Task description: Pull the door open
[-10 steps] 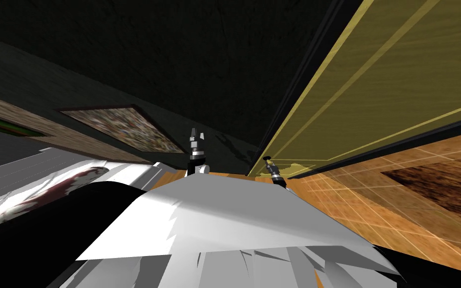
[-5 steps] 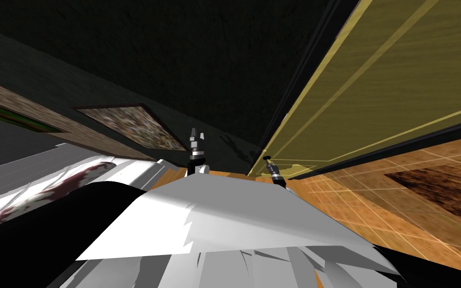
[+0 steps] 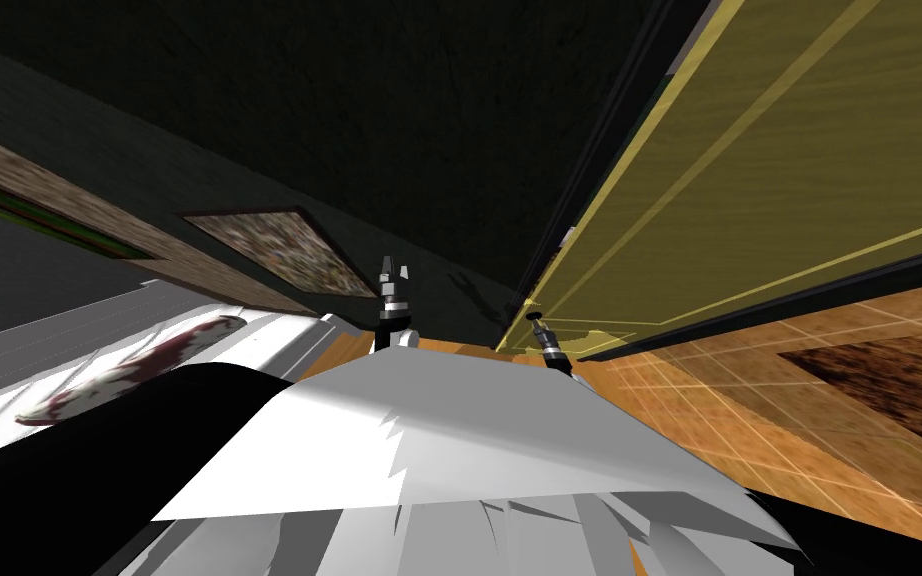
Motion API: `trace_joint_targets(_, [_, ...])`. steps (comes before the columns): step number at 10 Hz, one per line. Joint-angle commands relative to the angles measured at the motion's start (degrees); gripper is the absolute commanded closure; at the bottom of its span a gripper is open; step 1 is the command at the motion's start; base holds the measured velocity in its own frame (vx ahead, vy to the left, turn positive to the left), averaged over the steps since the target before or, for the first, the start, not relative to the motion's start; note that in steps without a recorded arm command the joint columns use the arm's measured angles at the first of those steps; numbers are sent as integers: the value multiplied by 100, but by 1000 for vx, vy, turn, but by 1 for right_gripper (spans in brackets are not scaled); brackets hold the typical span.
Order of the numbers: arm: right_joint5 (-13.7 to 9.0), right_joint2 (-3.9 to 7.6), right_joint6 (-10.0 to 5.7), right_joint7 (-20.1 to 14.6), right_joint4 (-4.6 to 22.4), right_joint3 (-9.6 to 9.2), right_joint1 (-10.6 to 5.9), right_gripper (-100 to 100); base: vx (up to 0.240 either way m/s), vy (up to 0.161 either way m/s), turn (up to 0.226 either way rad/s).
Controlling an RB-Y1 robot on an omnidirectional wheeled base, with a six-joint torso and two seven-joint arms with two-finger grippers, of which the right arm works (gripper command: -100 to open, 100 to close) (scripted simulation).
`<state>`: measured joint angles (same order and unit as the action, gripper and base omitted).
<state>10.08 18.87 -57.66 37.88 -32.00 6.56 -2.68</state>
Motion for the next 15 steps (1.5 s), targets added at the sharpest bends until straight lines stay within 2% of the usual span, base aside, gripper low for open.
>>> trace_joint_targets(1, [-91,-33,-13,-286,57,-67,-30,100,-45,-25,48])
trace_joint_targets(2, [-91,-33,-13,-345,57,-67,-30,100,-35,-21,24])
trace_joint_targets(9, [-420,-33,47,-1397,54,-217,-68,100,-36,-21,49])
trace_joint_targets(10, [-420,-33,47,-1417,54,-217,-68,100,-25,-14,25])
trace_joint_targets(14, [-636,-32,86,-2074,53,-315,-93,100,-34,-23,58])
trace_joint_targets(15, [-636,-32,86,-2108,53,-315,-93,100,-23,-18,25])
